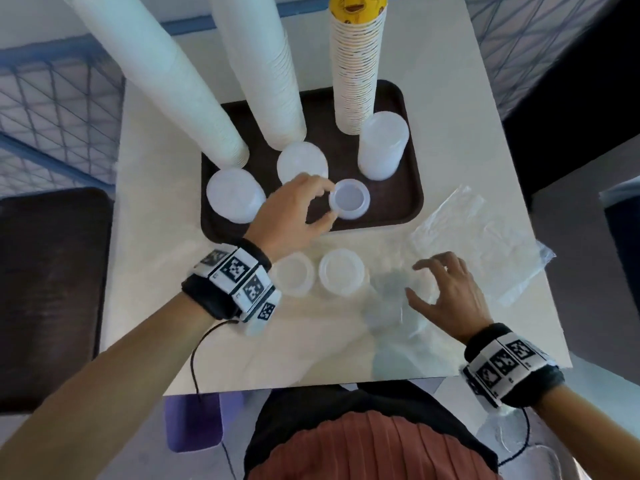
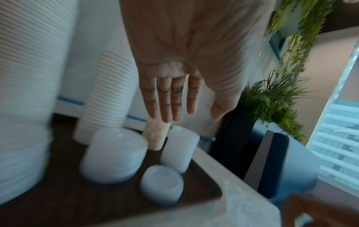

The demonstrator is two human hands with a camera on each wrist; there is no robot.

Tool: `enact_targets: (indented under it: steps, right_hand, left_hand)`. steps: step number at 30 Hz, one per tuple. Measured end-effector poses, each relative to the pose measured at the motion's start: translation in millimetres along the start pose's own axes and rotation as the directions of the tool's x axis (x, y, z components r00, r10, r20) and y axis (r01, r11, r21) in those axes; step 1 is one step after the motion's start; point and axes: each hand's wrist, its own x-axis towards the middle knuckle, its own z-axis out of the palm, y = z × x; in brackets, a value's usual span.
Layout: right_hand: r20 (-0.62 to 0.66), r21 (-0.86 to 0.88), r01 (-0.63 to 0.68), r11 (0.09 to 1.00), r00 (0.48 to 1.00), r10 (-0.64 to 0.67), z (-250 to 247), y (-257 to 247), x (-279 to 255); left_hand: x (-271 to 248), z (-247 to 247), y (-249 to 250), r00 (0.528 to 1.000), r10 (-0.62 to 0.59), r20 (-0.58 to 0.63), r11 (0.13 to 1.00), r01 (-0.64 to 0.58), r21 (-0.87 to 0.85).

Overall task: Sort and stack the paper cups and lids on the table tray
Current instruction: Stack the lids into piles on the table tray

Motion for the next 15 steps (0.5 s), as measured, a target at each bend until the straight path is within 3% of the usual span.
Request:
enact_targets:
  steps: [4,8,15]
  right_hand:
    - [0.179,0.058,0.106,0.993,0.977,-0.114,10,-50,26]
    - [0.373,-0.073,0.117,0.99,0.924,-0.082,30,-87,44]
    - [0.407,-0.258,0.098,0.961,0.913,0.016,62,-104,54]
  left_hand:
    - [-61,21,-27,0.98,-0.179,0.09,0.981,0.171,0.093]
    - [-81,50,-42,0.925,-0.334,0.181,0.927,0.287,0.242]
    - [-74,76,-52,0.884,-0.426,0.195,0.875,0.347,0.337]
